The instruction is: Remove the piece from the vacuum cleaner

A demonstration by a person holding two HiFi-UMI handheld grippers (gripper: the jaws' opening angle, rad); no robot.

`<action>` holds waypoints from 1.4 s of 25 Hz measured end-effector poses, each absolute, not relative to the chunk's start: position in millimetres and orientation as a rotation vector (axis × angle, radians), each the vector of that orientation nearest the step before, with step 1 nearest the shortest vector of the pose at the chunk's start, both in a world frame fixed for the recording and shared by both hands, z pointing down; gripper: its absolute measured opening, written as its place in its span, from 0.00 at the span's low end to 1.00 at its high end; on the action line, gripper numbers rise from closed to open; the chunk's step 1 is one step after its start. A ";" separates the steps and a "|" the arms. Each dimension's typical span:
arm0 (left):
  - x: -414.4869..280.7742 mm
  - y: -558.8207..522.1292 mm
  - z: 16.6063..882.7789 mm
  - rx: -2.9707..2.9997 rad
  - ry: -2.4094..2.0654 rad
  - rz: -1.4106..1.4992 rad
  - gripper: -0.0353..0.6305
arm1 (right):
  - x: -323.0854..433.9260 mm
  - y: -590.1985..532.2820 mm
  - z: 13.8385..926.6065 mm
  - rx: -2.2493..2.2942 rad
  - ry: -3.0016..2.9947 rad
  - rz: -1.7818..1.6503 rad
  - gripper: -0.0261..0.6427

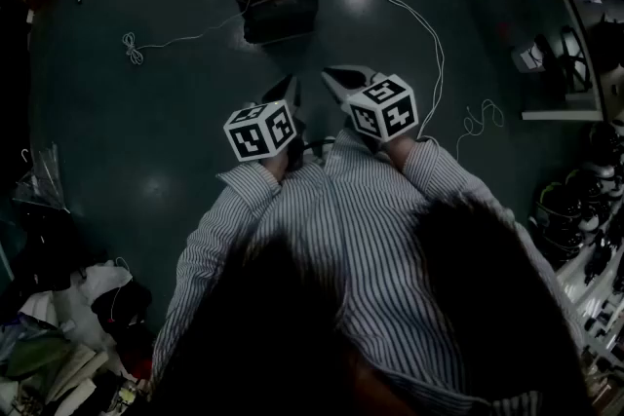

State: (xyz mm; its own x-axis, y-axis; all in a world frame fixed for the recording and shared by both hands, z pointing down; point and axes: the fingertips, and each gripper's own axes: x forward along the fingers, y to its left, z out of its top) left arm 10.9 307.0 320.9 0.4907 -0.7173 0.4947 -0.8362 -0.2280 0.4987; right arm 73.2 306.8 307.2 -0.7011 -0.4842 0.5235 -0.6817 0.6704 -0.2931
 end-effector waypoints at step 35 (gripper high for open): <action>48.3 271.8 395.8 1.713 -1.165 0.178 0.06 | 125.2 259.2 365.0 0.906 -2.388 1.091 0.04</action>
